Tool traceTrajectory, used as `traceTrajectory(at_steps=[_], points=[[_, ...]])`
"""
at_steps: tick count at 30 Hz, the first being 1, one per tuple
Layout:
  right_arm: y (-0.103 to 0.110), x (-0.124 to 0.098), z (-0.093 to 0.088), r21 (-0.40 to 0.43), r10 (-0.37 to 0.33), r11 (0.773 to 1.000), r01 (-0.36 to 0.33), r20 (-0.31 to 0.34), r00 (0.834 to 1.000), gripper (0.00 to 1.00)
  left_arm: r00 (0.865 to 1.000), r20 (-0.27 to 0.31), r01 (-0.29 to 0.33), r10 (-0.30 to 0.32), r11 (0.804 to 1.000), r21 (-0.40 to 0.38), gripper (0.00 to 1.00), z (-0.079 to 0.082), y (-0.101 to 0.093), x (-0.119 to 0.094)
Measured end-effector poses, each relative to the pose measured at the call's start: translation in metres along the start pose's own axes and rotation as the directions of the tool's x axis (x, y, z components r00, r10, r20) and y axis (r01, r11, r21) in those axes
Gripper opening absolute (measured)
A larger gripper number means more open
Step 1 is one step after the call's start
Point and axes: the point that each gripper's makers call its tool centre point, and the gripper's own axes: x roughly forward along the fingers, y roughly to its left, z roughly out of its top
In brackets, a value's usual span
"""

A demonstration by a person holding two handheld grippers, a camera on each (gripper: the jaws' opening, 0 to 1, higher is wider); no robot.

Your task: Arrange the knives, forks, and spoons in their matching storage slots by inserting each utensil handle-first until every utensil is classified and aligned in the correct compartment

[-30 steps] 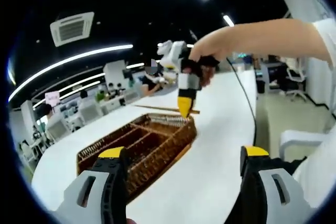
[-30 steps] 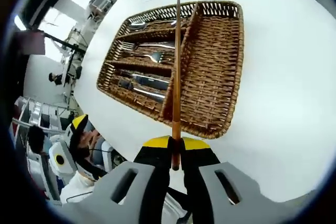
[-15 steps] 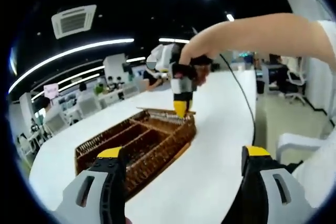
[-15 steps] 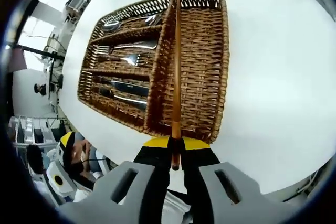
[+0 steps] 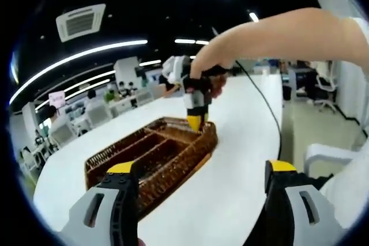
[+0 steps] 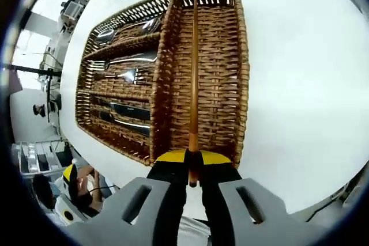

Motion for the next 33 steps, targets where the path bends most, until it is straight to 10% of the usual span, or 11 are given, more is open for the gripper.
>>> traceTrajectory(at_steps=[33], points=[[-0.011,0.031,0.007,0.075,-0.043,0.996,0.042,0.016,0.999,0.06,1.0,-0.026,0.005,-0.005,1.0,-0.008,0.9,-0.015,-0.003,-0.003]])
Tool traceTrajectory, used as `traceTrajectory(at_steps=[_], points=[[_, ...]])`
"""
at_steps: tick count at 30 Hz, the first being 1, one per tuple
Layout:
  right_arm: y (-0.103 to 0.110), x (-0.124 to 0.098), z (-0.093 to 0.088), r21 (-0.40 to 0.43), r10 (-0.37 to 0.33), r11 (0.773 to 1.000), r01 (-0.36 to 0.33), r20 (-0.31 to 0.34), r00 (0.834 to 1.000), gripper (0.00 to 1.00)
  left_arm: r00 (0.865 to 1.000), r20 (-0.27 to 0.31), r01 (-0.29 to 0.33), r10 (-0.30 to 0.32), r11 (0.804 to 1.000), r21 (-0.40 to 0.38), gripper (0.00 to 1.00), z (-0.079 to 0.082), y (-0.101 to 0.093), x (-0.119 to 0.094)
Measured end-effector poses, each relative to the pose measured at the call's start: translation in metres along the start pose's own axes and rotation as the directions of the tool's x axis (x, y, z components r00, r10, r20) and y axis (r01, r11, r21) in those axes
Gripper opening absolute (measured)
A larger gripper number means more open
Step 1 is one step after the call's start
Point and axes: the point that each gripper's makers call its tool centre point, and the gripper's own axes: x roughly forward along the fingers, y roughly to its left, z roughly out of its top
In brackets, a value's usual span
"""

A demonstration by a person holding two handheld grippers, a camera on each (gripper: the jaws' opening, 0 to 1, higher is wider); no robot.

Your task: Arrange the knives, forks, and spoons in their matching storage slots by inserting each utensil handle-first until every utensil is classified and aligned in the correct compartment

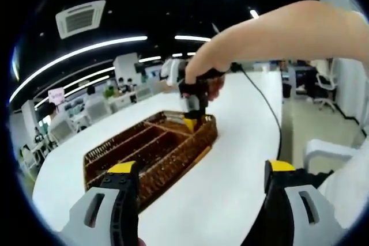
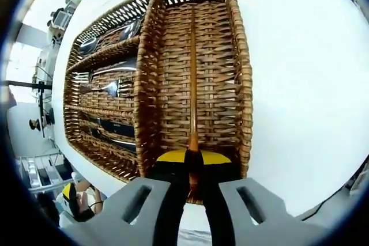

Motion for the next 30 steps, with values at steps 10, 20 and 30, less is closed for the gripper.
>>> traceTrajectory(at_steps=[10,20,30], points=[[-0.0015,0.0047,0.0006,0.004,0.016,1.0,-0.017,0.005,1.0,0.06,1.0,0.0,0.005,-0.005,1.0,-0.002,0.9,-0.0007,-0.0022,0.0006],[-0.0013,0.004,0.0031,-0.025,0.017,1.0,-0.017,0.013,1.0,0.06,1.0,-0.005,0.006,-0.006,1.0,0.0,0.9,-0.0013,-0.0028,0.0022],[-0.0004,0.0025,0.0025,-0.038,0.014,0.999,-0.013,0.013,1.0,0.06,1.0,-0.007,0.003,-0.003,1.0,0.001,0.9,-0.0001,0.0001,0.0025]])
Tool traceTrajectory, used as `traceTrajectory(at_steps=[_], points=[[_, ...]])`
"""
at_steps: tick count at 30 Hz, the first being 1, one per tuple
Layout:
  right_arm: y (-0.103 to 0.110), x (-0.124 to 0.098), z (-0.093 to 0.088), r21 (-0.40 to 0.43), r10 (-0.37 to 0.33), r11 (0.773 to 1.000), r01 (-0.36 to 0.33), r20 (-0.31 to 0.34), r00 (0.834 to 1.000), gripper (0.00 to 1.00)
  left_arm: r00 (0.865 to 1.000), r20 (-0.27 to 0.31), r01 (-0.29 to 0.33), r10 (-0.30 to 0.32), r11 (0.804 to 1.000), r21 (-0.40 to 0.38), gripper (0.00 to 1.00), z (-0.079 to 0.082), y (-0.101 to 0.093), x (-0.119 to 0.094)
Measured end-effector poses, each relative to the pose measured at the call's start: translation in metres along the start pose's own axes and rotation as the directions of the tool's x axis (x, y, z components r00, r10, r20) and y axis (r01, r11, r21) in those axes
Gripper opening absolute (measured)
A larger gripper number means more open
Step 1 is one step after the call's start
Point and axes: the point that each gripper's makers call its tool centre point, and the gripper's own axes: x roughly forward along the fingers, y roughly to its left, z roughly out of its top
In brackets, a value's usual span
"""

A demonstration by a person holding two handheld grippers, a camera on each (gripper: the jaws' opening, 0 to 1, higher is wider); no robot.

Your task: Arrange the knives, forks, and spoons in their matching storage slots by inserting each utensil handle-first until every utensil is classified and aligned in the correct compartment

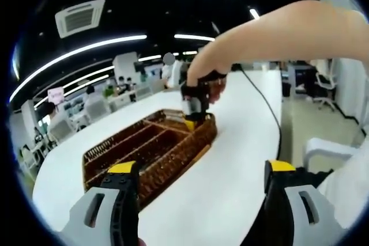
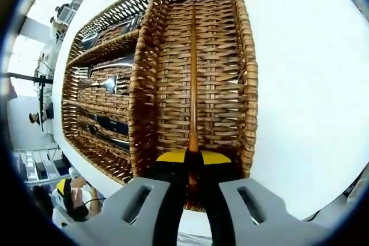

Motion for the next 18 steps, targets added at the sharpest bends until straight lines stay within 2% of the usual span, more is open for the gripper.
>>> traceTrajectory(at_steps=[13,18], points=[[-0.001,-0.001,-0.002,-0.016,0.002,1.0,-0.002,-0.007,1.0,0.1,1.0,-0.004,0.001,-0.001,1.0,0.005,0.9,0.0,0.0,0.0],[-0.002,-0.006,0.01,0.009,0.013,1.0,-0.014,0.051,0.999,0.1,1.0,-0.004,-0.002,0.002,1.0,0.005,0.9,-0.001,0.001,-0.001]])
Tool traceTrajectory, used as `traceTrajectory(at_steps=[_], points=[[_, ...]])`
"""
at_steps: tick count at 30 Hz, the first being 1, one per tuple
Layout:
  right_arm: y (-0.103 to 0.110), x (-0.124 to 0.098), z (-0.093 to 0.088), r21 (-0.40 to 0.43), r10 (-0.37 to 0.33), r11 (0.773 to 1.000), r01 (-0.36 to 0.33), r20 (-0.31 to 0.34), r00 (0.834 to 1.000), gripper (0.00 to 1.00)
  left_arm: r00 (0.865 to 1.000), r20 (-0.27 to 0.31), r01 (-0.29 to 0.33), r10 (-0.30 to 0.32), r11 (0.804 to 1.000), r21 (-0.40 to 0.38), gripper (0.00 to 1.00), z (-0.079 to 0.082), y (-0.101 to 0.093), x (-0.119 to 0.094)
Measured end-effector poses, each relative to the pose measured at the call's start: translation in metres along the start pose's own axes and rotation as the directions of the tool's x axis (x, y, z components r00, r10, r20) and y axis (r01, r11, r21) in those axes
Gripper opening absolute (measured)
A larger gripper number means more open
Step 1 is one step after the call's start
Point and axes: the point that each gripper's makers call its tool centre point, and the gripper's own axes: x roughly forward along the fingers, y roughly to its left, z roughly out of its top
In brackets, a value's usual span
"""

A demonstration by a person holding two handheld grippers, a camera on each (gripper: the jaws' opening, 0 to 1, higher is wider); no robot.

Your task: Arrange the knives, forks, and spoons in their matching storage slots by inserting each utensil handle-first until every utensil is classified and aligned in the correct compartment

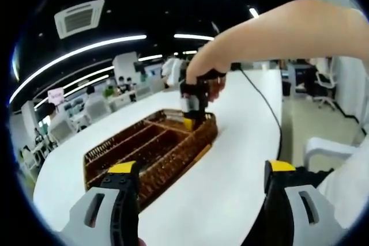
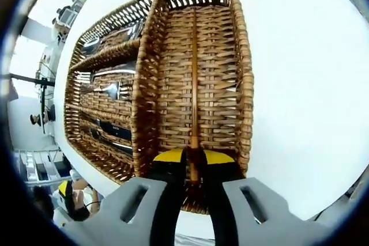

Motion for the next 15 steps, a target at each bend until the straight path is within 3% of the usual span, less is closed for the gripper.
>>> traceTrajectory(at_steps=[2,3,8,9,15], points=[[-0.002,-0.002,0.014,0.001,-0.01,1.0,0.01,0.064,0.998,0.1,1.0,-0.001,0.0,0.0,1.0,0.0,0.9,0.0,0.0,0.0],[-0.001,-0.002,0.015,0.004,-0.005,1.0,0.004,0.067,0.998,0.1,1.0,0.0,0.001,-0.001,1.0,0.0,0.9,0.0,-0.001,0.001],[0.0,0.005,0.009,-0.009,-0.014,1.0,0.015,0.037,0.999,0.09,1.0,-0.004,0.003,-0.003,1.0,-0.001,0.9,-0.002,-0.001,0.002],[-0.004,0.007,0.008,-0.024,-0.047,0.999,0.047,0.032,0.998,0.09,1.0,-0.005,0.002,-0.002,1.0,-0.001,0.9,-0.002,-0.001,0.002],[-0.002,0.009,0.01,-0.015,-0.038,0.999,0.038,0.03,0.999,0.07,1.0,-0.006,0.0,0.0,1.0,-0.002,0.9,-0.003,0.0,0.002]])
